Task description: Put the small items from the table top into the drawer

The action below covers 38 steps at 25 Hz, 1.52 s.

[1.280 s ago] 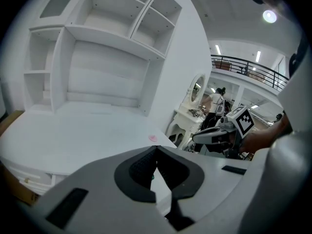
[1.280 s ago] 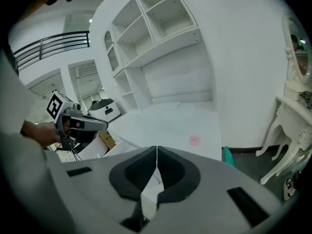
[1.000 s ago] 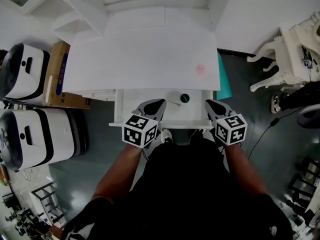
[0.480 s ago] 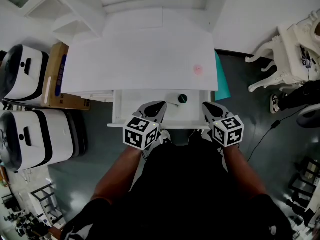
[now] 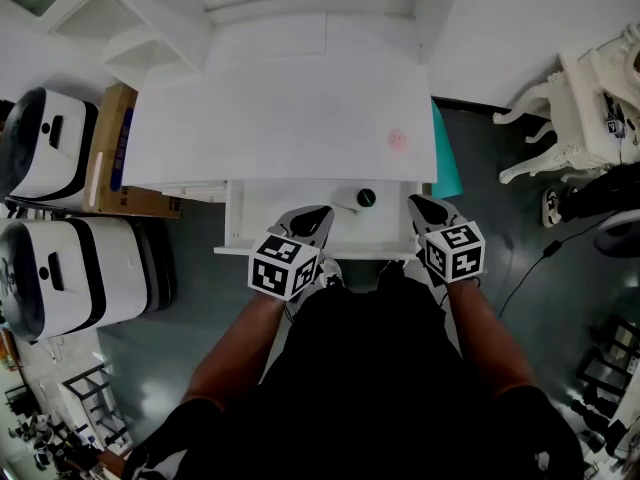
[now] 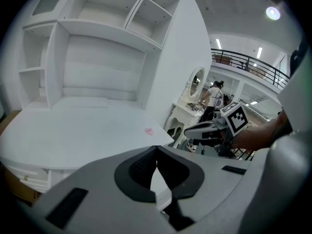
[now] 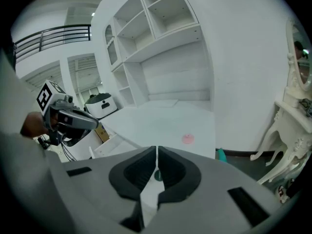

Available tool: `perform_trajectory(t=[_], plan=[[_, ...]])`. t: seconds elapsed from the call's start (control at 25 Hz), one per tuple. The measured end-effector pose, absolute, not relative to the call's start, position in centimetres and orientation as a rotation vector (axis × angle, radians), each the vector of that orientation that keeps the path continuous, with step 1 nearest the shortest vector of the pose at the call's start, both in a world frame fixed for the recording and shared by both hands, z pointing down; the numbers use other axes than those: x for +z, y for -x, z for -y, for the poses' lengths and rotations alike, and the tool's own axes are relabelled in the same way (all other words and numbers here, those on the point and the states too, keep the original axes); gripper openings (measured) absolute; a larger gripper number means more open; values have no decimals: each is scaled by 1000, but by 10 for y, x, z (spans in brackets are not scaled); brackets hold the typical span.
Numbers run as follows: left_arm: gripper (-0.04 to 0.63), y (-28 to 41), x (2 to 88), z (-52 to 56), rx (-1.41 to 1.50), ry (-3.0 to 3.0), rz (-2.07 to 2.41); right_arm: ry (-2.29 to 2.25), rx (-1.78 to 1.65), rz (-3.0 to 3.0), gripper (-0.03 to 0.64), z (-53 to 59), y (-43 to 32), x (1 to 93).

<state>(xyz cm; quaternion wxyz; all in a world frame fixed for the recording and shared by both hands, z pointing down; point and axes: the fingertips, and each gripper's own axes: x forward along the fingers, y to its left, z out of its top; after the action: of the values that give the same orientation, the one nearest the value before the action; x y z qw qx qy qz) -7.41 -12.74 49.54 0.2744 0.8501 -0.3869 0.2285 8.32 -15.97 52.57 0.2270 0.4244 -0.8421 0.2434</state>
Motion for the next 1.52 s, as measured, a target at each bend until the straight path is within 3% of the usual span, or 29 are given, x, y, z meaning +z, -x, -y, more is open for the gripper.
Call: perform_trajectory(t=[0.76,1.0,1.52], plan=[[11,108,501,131,612,-2152,1179,-1148,530,2093,34,277,-91,610],[11,119,507,129,601,-2102,1214,-1148,518,2073,101,308,-86,624],[11,131,510,130,592,-2057,1251,-1062,535,2007,118,332,-75,654]])
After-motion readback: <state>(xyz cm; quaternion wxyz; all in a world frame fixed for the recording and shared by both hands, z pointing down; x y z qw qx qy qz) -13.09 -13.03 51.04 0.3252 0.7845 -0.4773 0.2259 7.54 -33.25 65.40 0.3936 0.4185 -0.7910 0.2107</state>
